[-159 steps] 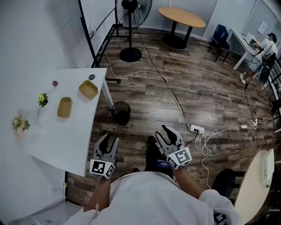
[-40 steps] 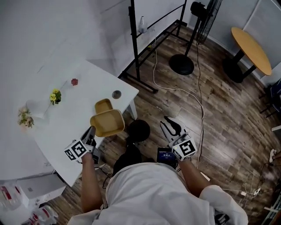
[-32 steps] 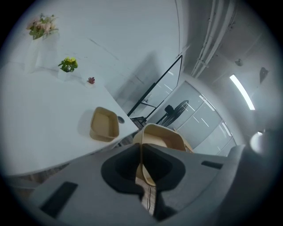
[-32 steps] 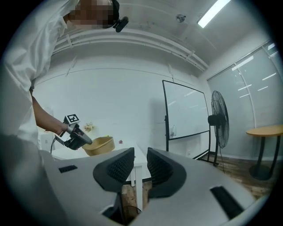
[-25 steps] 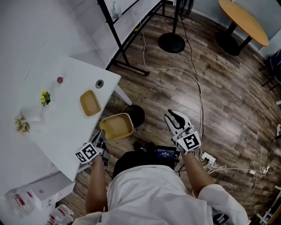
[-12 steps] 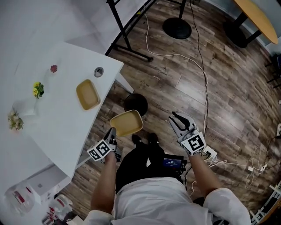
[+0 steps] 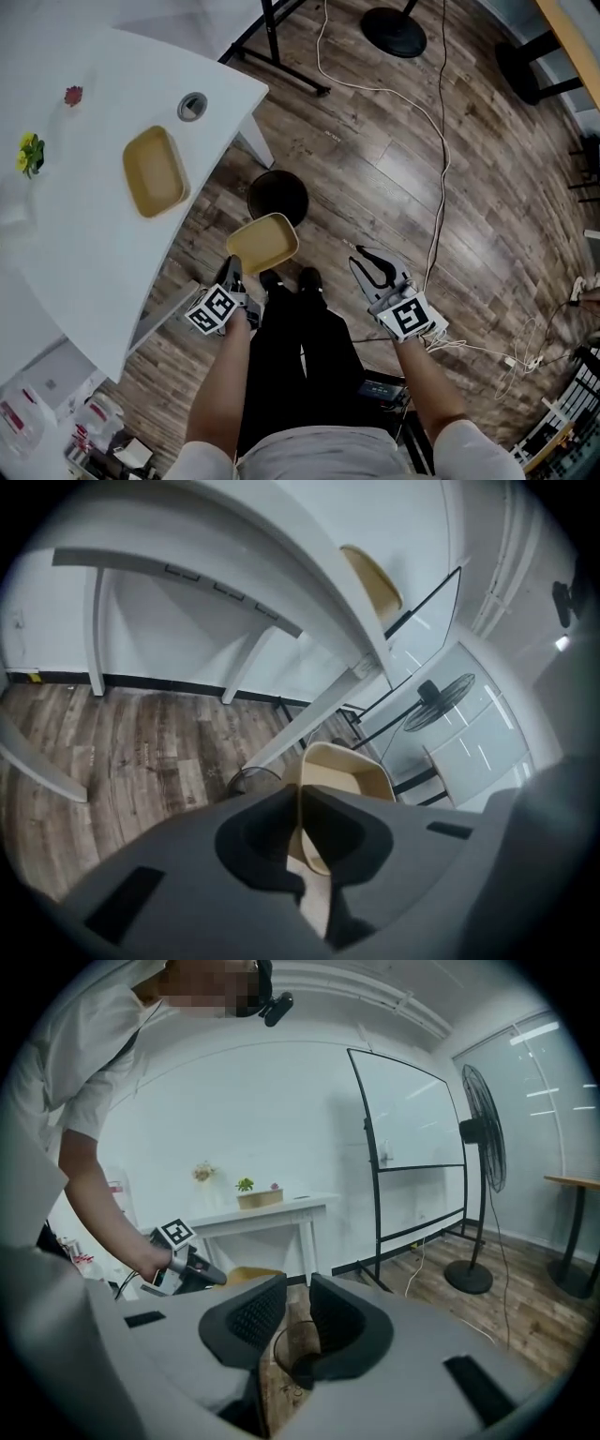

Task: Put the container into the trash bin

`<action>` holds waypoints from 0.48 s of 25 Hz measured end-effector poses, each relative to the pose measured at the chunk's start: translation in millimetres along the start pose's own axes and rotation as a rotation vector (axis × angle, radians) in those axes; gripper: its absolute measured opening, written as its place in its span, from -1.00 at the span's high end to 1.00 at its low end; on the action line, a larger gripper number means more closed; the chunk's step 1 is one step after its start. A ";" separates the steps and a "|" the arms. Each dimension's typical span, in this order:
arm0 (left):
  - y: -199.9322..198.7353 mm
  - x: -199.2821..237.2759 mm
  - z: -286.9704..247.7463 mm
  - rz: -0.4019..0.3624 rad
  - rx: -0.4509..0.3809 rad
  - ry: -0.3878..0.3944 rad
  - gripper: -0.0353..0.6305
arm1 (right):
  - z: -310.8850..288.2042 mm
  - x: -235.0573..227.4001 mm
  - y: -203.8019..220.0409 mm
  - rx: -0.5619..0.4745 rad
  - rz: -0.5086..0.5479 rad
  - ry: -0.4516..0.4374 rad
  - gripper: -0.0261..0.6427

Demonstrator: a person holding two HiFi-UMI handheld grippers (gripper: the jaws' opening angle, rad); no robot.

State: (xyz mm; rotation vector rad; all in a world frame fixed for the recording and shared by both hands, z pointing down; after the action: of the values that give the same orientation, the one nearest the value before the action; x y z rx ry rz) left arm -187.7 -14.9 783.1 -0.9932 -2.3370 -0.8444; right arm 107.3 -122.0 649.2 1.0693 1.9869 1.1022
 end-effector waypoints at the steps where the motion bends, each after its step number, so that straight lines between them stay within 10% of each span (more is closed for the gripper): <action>1: 4.7 7.2 -10.5 0.007 0.005 -0.008 0.82 | -6.3 -6.3 7.0 0.005 0.000 0.007 0.63; 12: 53.7 77.7 -114.4 0.067 0.058 -0.059 0.82 | -76.5 -35.4 97.7 0.116 -0.021 -0.035 0.64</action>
State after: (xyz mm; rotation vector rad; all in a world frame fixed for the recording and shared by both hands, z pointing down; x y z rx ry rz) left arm -176.9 -27.4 930.5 -1.0788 -2.3495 -0.7275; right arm 97.0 -149.9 774.8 1.1164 2.0507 0.9603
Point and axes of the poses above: the fingertips, and each gripper's own axes: z backward along the fingers, x to its left, y out of its underside, the point moved 3 cm from there along z, backward along the fingers, and after that the axes turned 7 degrees about x, right-handed, at the moved point
